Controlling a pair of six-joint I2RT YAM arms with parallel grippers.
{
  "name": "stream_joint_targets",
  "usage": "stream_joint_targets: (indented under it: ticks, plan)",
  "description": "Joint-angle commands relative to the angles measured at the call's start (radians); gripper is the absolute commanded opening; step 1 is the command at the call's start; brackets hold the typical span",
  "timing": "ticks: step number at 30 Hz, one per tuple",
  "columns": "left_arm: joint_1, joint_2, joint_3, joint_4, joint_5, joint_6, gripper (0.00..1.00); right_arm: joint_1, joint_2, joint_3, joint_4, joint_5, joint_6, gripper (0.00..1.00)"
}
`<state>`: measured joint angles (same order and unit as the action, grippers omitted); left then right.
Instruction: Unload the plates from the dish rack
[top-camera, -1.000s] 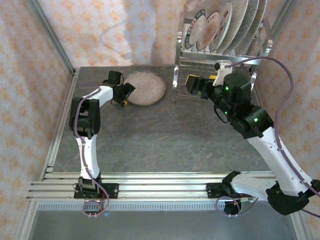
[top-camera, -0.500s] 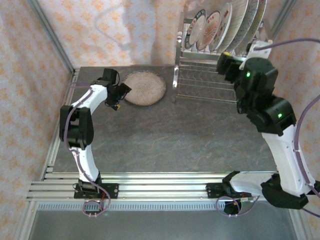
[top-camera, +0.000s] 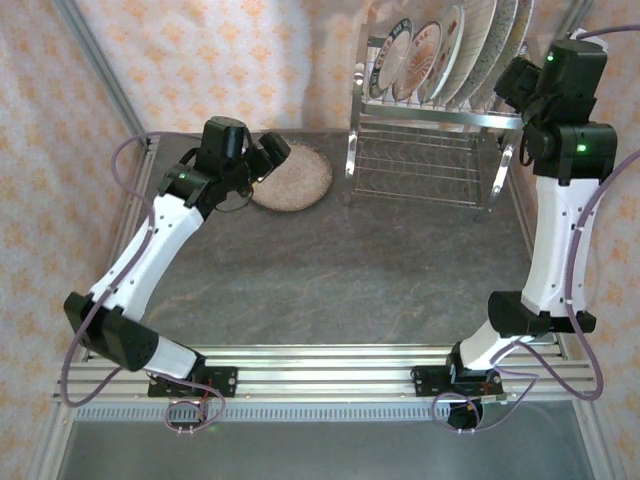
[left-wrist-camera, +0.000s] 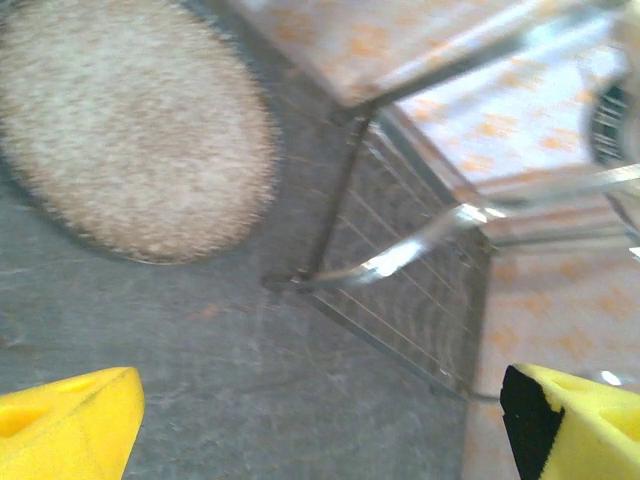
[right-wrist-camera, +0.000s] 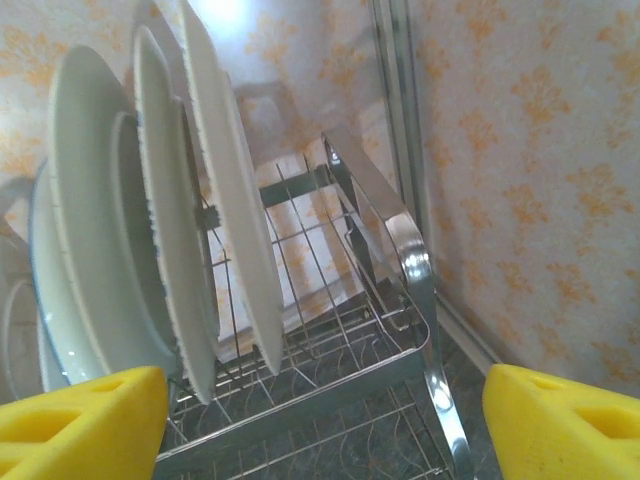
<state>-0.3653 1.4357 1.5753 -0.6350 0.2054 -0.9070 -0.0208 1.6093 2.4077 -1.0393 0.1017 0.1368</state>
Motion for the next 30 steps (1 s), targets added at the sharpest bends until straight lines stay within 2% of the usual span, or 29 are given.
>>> stream_joint_targets:
  ticks: [1,6,10,14,19,22,30]
  plan:
    - [-0.058,-0.072,0.05,0.064,-0.05,0.114,0.93,-0.053,-0.002,0.001,0.069,-0.206,-0.029,0.79]
    - [-0.159,-0.159,0.033,0.27,0.001,0.25,0.95,-0.109,0.028,-0.009,0.139,-0.405,-0.113,0.77]
    - [-0.193,-0.208,-0.009,0.43,0.063,0.296,0.97,-0.144,0.053,0.003,0.158,-0.44,-0.11,0.74]
    - [-0.208,-0.218,-0.007,0.531,0.127,0.308,0.99,-0.166,0.094,0.04,0.173,-0.478,-0.105,0.66]
    - [-0.224,-0.217,0.022,0.583,0.148,0.33,0.99,-0.166,0.147,0.101,0.165,-0.479,-0.115,0.62]
    - [-0.225,-0.21,0.039,0.587,0.149,0.33,0.99,-0.167,0.161,0.11,0.171,-0.456,-0.117,0.55]
    - [-0.236,-0.2,0.068,0.602,0.16,0.327,0.99,-0.168,0.197,0.115,0.186,-0.46,-0.122,0.54]
